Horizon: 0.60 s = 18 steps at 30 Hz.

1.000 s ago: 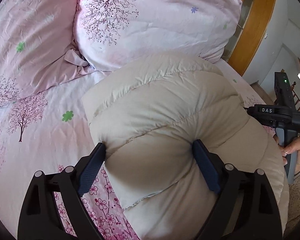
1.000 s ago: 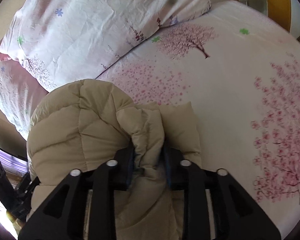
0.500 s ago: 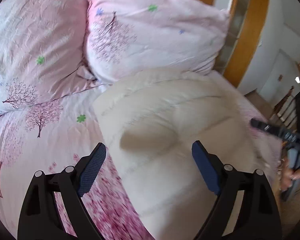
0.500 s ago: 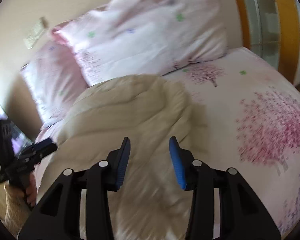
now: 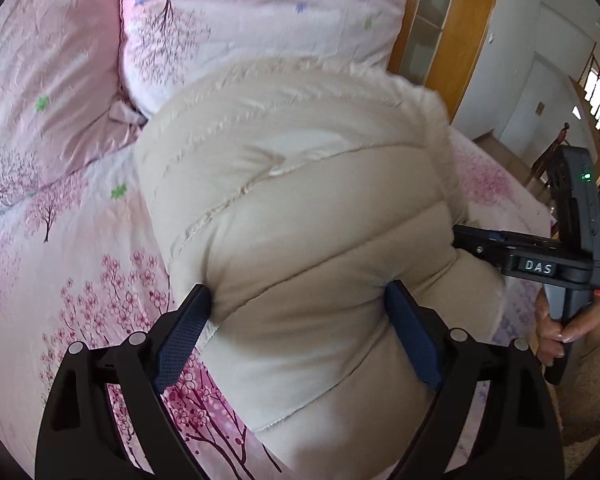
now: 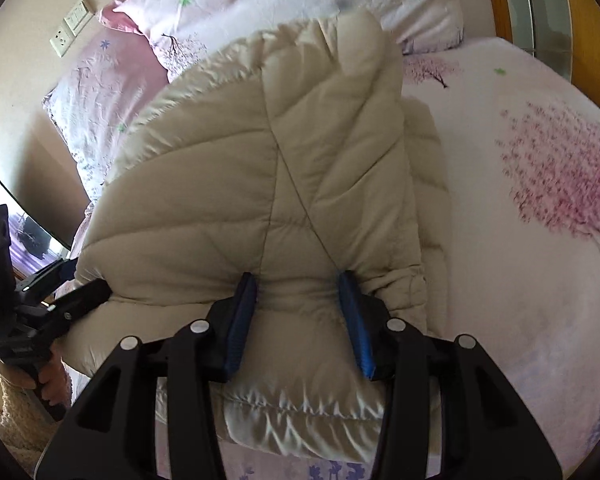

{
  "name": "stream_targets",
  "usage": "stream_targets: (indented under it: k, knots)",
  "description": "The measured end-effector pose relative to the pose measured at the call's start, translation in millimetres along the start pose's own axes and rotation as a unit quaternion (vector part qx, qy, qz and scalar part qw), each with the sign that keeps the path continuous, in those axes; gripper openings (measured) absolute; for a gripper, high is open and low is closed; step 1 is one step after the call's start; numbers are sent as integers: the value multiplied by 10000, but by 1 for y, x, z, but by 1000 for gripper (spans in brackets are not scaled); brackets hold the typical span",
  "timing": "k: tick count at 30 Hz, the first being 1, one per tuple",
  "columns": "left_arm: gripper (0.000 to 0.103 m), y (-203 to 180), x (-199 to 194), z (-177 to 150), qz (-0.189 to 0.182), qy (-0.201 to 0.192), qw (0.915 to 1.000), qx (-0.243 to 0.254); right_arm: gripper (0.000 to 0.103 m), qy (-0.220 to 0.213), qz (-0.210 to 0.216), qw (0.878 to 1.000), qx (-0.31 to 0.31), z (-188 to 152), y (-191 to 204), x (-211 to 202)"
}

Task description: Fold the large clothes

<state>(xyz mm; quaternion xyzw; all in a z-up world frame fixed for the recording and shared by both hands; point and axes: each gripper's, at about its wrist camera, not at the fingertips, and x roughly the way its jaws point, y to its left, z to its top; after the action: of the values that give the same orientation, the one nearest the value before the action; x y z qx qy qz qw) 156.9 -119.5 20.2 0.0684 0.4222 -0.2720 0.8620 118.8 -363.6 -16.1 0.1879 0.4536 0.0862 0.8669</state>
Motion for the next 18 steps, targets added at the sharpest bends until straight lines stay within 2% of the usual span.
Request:
stream_targets:
  k: [4, 7, 9, 10, 11, 12, 13, 16, 18]
  knots:
    - [93, 3, 8, -4, 72, 75, 9999, -39, 43, -14, -72, 10000, -24, -4, 3, 6]
    - [93, 5, -2, -4, -12, -8, 9999, -149, 46, 163, -153, 9997, -76, 2, 7, 2]
    - [93, 14, -15, -3, -194, -142, 9991, -345, 54, 333, -234, 9991, -72, 12, 9, -5]
    - [94, 17, -19, -3, -270, -201, 9984, -443, 62, 353, -218, 9991, -38, 17, 7, -10]
    - [96, 26, -26, -2, -386, -270, 9970, -616, 75, 319, -235, 9992, 10, 22, 6, -17]
    - [102, 34, -30, 0, -451, -307, 9955, -780, 82, 255, -301, 9992, 48, 27, 4, -25]
    - [102, 46, -34, 0, -509, -392, 9928, -1009, 99, 222, -410, 9989, 50, 33, 1, -31]
    - [102, 70, -34, 3, -677, -370, 9861, -1468, 101, 319, -556, 9979, 134, 50, -10, -38]
    - [102, 83, -29, 5, -711, -298, 9832, -1654, 101, 656, -386, 9962, 422, 60, -25, -33]
